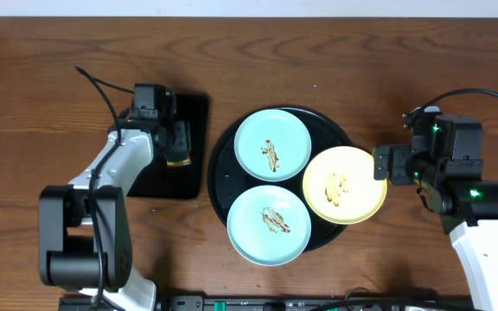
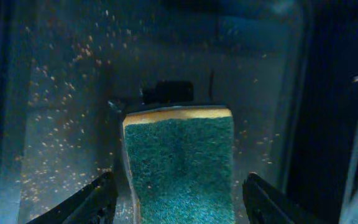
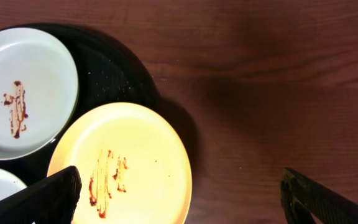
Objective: Clean dirty plates on tray and stack at the side
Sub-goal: 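Move the left gripper down onto the green sponge and grasp it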
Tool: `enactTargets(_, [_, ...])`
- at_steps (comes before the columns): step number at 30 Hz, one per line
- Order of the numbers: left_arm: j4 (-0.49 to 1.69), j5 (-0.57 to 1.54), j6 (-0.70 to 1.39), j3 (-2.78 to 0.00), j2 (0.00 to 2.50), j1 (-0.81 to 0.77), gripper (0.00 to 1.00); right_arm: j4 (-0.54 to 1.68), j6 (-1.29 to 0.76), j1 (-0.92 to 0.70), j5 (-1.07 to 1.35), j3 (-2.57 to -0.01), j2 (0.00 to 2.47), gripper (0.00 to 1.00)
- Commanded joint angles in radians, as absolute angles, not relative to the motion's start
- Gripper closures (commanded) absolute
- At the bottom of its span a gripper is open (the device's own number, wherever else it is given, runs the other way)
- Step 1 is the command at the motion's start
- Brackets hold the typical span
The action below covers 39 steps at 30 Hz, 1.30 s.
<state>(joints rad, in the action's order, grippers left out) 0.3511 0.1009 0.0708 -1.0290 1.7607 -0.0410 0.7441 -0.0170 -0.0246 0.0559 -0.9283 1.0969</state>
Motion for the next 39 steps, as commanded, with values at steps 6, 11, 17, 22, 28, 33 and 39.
enactTargets(6, [0.360,0.085,0.065,-1.042,1.768,-0.077,0.38,0.746,-0.006,-0.024,0.065,-0.947,1.096,0.01])
enactTargets(11, [0.380,0.069,0.065,-1.038,1.784,-0.085,0.39,0.746,-0.006,-0.024,0.065,-0.947,1.096,0.01])
enactTargets(17, [0.399,0.051,0.065,-1.038,1.790,-0.085,0.41,0.748,-0.006,-0.024,0.065,-0.947,1.096,0.01])
enactTargets(22, [0.418,0.051,0.065,-1.038,1.790,-0.084,0.50,0.748,-0.006,-0.024,0.065,-0.947,1.096,0.01])
enactTargets(28, [0.429,0.051,0.065,-1.031,1.791,-0.085,0.61,0.749,-0.006,-0.024,0.065,-0.947,1.096,0.01])
enactTargets(33, [0.433,0.051,0.065,-1.030,1.791,-0.084,0.73,0.749,-0.006,-0.024,0.065,-0.947,1.096,0.01])
enactTargets(39, [0.432,0.051,0.065,-1.013,1.794,-0.084,0.73,0.752,-0.006,-0.024,0.065,-0.947,1.096,0.01])
